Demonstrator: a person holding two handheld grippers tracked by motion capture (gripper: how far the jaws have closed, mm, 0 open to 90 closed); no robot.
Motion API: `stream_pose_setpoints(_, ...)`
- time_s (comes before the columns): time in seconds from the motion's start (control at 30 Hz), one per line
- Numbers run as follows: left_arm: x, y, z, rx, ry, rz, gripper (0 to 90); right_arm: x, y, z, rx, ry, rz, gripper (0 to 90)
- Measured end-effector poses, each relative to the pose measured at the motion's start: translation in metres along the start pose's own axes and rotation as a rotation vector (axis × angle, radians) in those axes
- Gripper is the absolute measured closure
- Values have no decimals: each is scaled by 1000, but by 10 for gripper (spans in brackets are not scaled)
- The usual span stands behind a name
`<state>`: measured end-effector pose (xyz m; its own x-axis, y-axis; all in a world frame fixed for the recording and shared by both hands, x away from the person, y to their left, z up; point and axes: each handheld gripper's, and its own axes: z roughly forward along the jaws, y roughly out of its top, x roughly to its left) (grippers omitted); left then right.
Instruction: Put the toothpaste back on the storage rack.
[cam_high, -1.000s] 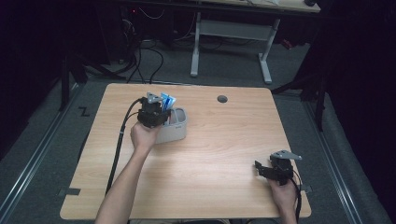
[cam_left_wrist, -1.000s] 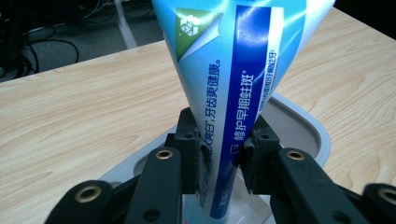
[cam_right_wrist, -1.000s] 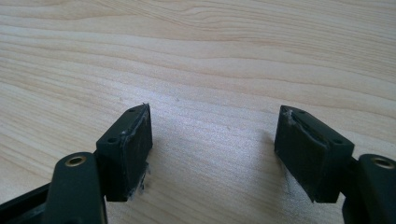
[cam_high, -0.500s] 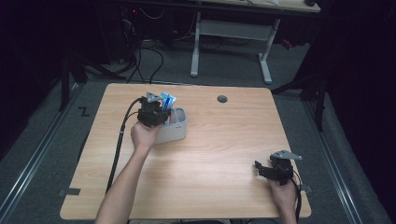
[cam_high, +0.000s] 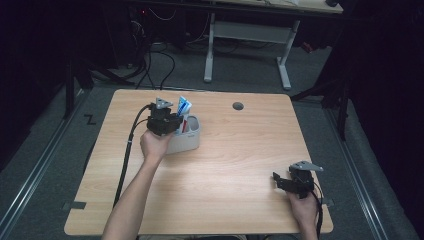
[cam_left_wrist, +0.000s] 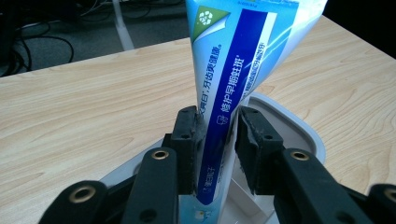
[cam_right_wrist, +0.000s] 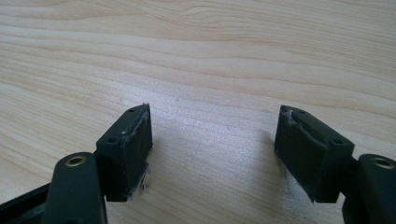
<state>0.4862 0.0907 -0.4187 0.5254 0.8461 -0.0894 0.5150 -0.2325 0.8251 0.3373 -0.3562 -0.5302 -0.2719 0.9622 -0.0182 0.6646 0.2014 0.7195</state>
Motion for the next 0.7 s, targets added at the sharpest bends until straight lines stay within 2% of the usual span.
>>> stream_pose_setpoints(0.2, -1, 2, -9, -24, -2, 7, 674, 0, 0, 0, 0, 0, 0, 276)
stream_pose_setpoints(0.27, 0, 3, -12, -37, -5, 22, 659, 0, 0, 0, 0, 0, 1, 276)
stream_pose_setpoints(0.37, 0, 4, -18, -50, -14, 11, 623, 0, 0, 0, 1, 0, 1, 277)
stream_pose_setpoints(0.7, 0, 5, -32, -49, 12, 52, 578, 0, 0, 0, 0, -1, 0, 277)
